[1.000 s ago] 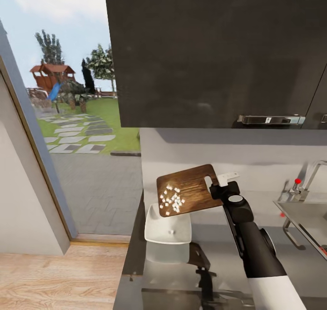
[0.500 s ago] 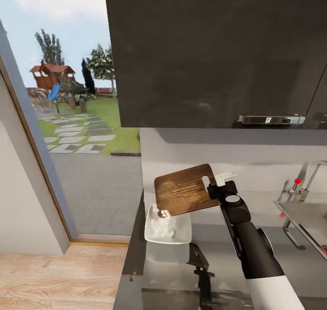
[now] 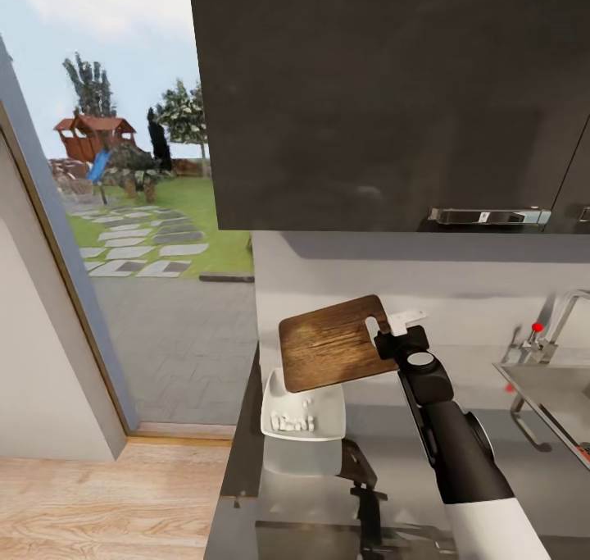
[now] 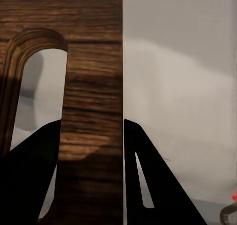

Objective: In the kitchen, take the Vidalia onion out of the sink, dice it on the chopping board with the paring knife, put the diced onion into the bowl on the countertop, then place both the paring knife and the chopping board into the sink.

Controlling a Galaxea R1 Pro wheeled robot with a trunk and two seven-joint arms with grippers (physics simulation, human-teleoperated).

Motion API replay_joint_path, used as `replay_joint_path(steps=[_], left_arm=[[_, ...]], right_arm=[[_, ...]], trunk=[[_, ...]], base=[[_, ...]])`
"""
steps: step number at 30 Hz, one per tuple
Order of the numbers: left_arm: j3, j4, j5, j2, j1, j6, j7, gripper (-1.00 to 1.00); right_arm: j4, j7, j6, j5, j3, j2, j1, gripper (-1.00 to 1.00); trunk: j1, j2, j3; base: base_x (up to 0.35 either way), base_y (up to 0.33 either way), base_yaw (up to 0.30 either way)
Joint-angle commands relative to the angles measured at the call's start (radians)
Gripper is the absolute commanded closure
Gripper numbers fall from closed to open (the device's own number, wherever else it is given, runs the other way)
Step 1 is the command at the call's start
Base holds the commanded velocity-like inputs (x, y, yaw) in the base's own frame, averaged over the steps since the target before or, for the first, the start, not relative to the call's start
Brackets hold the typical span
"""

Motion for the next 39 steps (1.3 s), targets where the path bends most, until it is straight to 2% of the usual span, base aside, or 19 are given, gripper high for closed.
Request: replay_joint_path(steps=[1,7,10,12,14,17,20,23,28,39], left_arm=[[0.003,0.004,-0.007,0.0,-0.001,-0.007,0.005,-1.0],[0.003,0.004,-0.007,0.0,-0.001,-0.007,0.005,-1.0],[0.002,0.004,-0.007,0.0,-0.001,-0.007,0.005,-1.0],[0.003,0.004,-0.007,0.0,-0.001,-0.007,0.005,-1.0],[0.003,0.004,-0.007,0.0,-0.001,-0.007,0.005,-1.0],[0.003,0.004,-0.007,0.0,-0.002,-0.007,0.006,-1.0],[0.003,0.004,-0.007,0.0,-0.001,-0.007,0.006,-1.0],[0.003,0.004,-0.007,0.0,-0.001,-0.007,0.005,-1.0],[0.003,0.005,-0.006,0.001,-0.001,-0.007,0.005,-1.0],[0.002,0.006,-0.005,0.001,-0.001,-0.007,0.005,-1.0]], right_arm=[[-0.003,0.005,0.005,0.009,0.0,-0.001,0.0,1.0],[-0.01,0.007,0.005,0.008,-0.006,-0.005,0.0,1.0],[-0.012,0.012,0.004,0.004,-0.03,-0.007,0.0,1.0],[-0.013,0.024,0.003,0.0,-0.079,-0.007,0.0,1.0],[-0.014,0.064,0.003,-0.015,-0.145,-0.007,0.0,1.0],[-0.014,0.193,0.004,-0.058,-0.229,-0.009,0.0,1.0],[-0.014,0.316,0.005,-0.076,-0.305,-0.012,0.0,1.0],[-0.013,0.357,0.002,-0.079,-0.354,-0.012,0.0,1.0],[-0.01,0.376,-0.002,-0.08,-0.376,-0.015,0.0,1.0],[-0.01,0.377,0.001,-0.08,-0.381,-0.035,0.0,1.0]], trunk=[[0.0,-0.001,-0.001],[0.0,-0.001,-0.001],[0.0,-0.001,-0.001],[0.0,-0.001,-0.001],[0.0,-0.001,-0.001],[0.0,-0.001,-0.001],[0.0,-0.001,-0.001],[0.0,-0.001,-0.001],[0.0,-0.001,-0.001],[0.0,-0.001,-0.001]], base=[[0.0,0.0,0.0],[0.0,0.0,0.0],[0.0,0.0,0.0],[0.0,0.0,0.0],[0.0,0.0,0.0],[0.0,0.0,0.0],[0.0,0.0,0.0],[0.0,0.0,0.0],[0.0,0.0,0.0],[-0.012,0.0,0.0]])
